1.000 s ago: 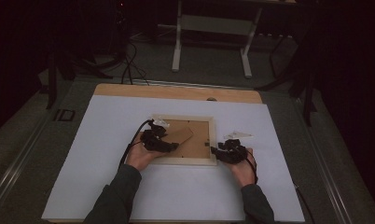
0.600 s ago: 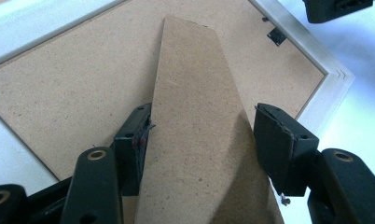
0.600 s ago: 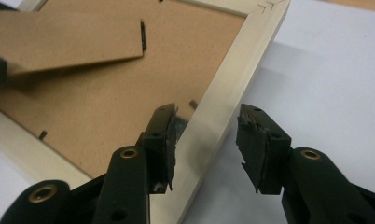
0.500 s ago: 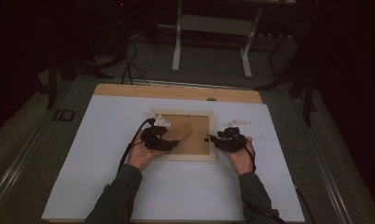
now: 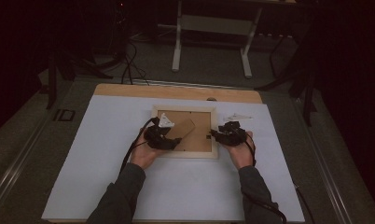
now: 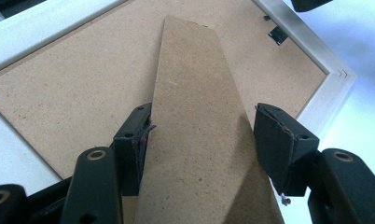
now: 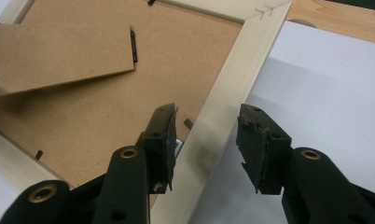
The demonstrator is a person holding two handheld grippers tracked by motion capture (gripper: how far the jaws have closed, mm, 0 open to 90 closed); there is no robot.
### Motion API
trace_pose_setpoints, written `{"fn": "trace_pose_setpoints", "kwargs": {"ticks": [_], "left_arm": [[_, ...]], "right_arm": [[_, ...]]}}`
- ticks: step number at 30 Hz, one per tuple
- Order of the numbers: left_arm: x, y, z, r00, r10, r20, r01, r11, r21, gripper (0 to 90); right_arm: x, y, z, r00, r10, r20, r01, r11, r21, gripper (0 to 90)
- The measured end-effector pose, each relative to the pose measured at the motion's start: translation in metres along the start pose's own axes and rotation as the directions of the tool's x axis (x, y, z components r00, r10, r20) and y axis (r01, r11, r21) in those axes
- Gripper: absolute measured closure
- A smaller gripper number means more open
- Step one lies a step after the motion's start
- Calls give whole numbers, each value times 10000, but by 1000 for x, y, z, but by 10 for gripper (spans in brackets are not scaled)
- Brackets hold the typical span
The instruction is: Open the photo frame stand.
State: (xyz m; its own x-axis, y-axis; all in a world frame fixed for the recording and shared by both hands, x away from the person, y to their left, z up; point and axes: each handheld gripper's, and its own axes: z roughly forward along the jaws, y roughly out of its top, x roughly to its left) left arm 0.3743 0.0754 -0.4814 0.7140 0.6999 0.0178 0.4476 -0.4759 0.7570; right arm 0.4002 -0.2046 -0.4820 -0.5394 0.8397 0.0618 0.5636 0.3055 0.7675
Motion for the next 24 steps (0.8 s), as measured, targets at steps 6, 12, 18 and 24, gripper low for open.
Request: {"fn": "trace_pose_setpoints", "kwargs": {"ticks": [6, 12, 18, 24], "left_arm": [[-4, 3, 0, 9994, 191, -299, -196, 9996, -185, 421], [-8, 9, -2, 9966, 638, -530, -651, 9976, -232, 422], [-14, 10, -4, 9898, 1141, -849, -1179, 9922, -413, 421], [-20, 11, -8, 9820, 1557, -1068, -1631, 9845, -643, 421]], "right_arm": [[-6, 3, 4, 9995, 309, -88, -310, 9995, -86, 561], [-7, 9, 6, 9995, 329, -13, -329, 9994, -133, 546], [-14, 16, 6, 9969, 769, -155, -772, 9969, -164, 483], [-21, 18, 7, 9938, 1030, -409, -1034, 9946, -74, 451]]}}
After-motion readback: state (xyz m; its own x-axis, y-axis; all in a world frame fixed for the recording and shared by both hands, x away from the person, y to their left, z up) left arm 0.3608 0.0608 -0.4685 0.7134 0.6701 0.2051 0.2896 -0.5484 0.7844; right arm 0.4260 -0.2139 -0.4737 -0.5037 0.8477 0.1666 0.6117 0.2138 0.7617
